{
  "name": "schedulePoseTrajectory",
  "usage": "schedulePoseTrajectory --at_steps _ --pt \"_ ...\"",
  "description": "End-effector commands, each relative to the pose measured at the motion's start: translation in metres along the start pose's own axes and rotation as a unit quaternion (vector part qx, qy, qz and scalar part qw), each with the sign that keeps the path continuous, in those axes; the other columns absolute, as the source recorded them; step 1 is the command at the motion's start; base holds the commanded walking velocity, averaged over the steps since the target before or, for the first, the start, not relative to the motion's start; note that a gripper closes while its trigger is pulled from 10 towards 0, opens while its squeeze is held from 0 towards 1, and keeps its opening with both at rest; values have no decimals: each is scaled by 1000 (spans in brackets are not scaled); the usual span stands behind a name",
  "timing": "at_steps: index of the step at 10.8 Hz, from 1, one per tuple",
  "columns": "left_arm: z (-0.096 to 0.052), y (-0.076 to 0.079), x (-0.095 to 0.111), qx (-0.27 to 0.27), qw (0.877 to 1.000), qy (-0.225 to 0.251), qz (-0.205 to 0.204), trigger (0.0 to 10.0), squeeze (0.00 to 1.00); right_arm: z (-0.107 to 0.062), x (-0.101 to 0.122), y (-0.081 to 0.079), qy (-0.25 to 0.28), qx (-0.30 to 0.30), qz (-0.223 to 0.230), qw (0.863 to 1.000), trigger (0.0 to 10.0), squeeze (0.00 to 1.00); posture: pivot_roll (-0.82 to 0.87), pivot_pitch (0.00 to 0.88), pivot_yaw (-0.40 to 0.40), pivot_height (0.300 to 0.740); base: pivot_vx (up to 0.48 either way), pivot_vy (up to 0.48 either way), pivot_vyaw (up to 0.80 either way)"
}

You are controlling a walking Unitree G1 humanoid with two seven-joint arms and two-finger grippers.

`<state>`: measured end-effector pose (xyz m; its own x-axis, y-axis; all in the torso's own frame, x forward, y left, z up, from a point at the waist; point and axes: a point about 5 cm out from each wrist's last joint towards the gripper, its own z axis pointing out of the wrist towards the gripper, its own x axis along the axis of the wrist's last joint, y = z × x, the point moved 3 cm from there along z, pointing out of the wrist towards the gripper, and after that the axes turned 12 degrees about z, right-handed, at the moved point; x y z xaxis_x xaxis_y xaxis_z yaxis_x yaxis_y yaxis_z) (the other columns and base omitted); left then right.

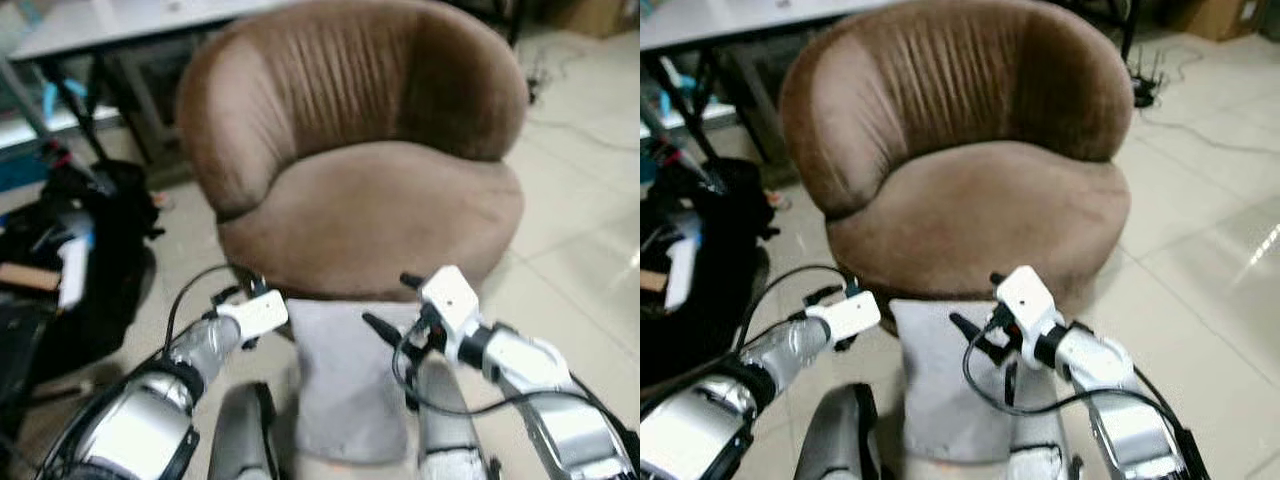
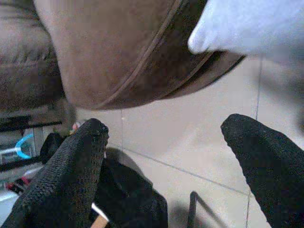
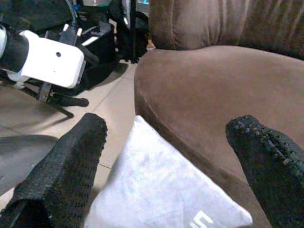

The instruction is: Move the pillow to the sofa from floor

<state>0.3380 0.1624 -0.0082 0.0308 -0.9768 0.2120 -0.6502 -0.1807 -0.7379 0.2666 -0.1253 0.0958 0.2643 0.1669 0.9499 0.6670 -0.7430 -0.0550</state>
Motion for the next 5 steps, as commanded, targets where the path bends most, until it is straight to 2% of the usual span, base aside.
schedulePoseTrajectory --at_steps 1,2,5 --pt "0 -6 0 7 1000 1 7 10000 0 0 4 -7 1 13 -8 1000 10000 0 -323 0 152 476 0 0 0" --pt "0 -9 0 10 1000 0 11 10000 0 -2 6 -8 4 17 -6 1000 10000 0 -327 0 152 461 0 0 0" --pt "-1 -13 -2 18 1000 -1 12 10000 0 -11 8 -16 0 31 -14 999 10000 0 -350 0 146 456 0 0 0"
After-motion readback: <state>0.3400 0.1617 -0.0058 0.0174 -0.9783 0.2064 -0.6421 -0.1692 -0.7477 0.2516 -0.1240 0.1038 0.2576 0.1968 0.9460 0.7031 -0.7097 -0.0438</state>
